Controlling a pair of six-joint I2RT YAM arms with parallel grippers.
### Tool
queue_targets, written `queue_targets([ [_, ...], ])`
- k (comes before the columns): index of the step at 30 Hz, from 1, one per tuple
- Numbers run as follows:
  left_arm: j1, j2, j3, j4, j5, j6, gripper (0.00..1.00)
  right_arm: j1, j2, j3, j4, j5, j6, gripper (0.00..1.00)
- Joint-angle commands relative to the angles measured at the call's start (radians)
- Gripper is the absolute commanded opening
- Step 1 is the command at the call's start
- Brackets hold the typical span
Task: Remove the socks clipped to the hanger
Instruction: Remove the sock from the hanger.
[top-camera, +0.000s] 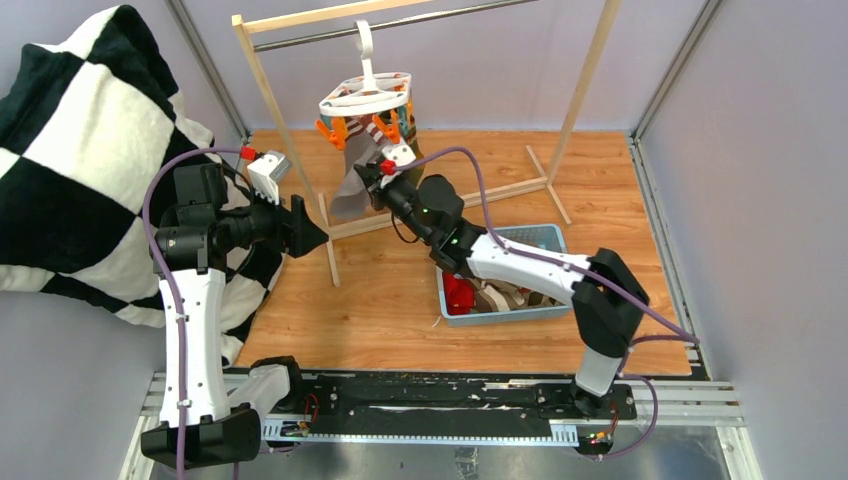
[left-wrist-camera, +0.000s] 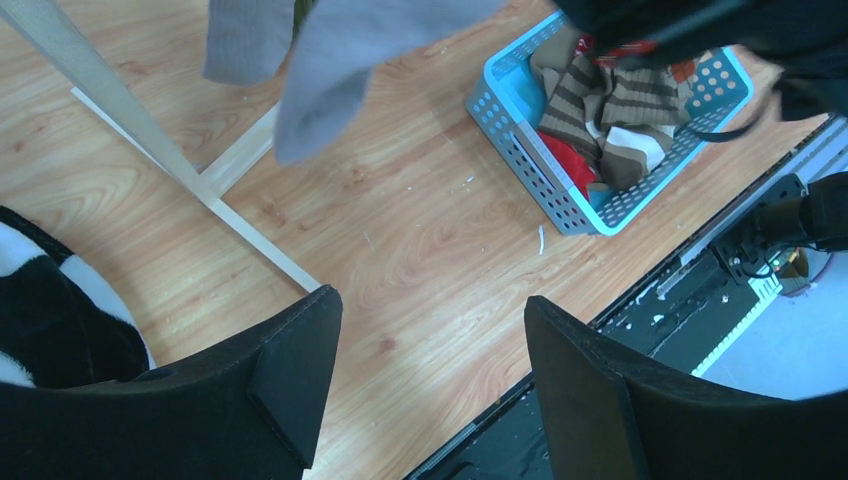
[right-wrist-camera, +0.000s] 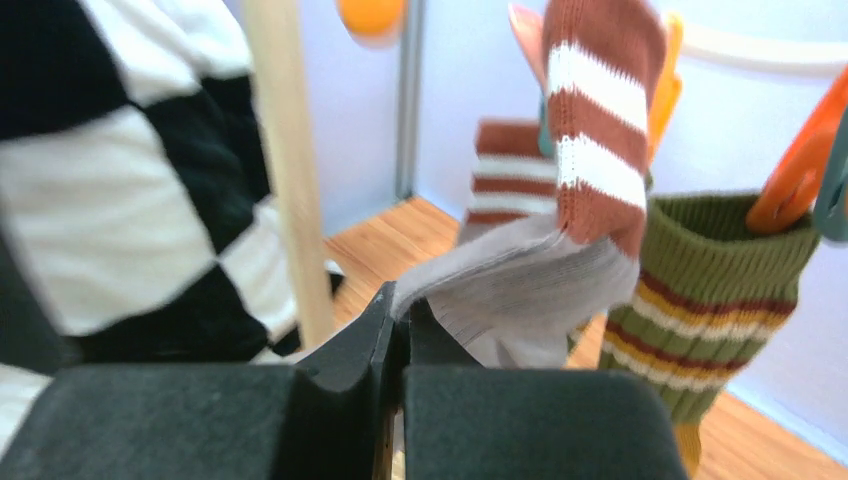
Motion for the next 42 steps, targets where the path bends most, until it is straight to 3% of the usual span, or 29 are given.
queue_targets([
  [1,0.009,-0.01,0.025,-0.016,0.018,-0.002,0.73,0.027,-0.123,-0.052,-0.005,-0.151,0.099,0.0],
  [16,0.009,-0.029,0.113,-0.016,0.06,-0.066,0.72,0.04,-0.229,0.106,-0.412,-0.755,0.344,0.0],
  [22,0.009,-0.043,0.134,-0.016,0.091,-0.097,0.73,0.043,-0.315,0.091,-0.369,-0.903,0.391,0.01],
  [32,0.008,-0.04,0.148,-0.015,0.16,-0.105,0.76,-0.006,-0.581,-0.137,-0.382,-0.839,0.37,0.07],
  [37,-0.009,-0.029,0.15,-0.016,0.256,-0.106,0.78,-0.067,-0.57,-0.172,-0.355,-0.918,0.486,0.07],
  [42,-0.072,-0.008,0.161,-0.016,0.278,-0.092,0.83,-0.125,-0.469,-0.17,-0.138,-1.023,0.701,0.09],
])
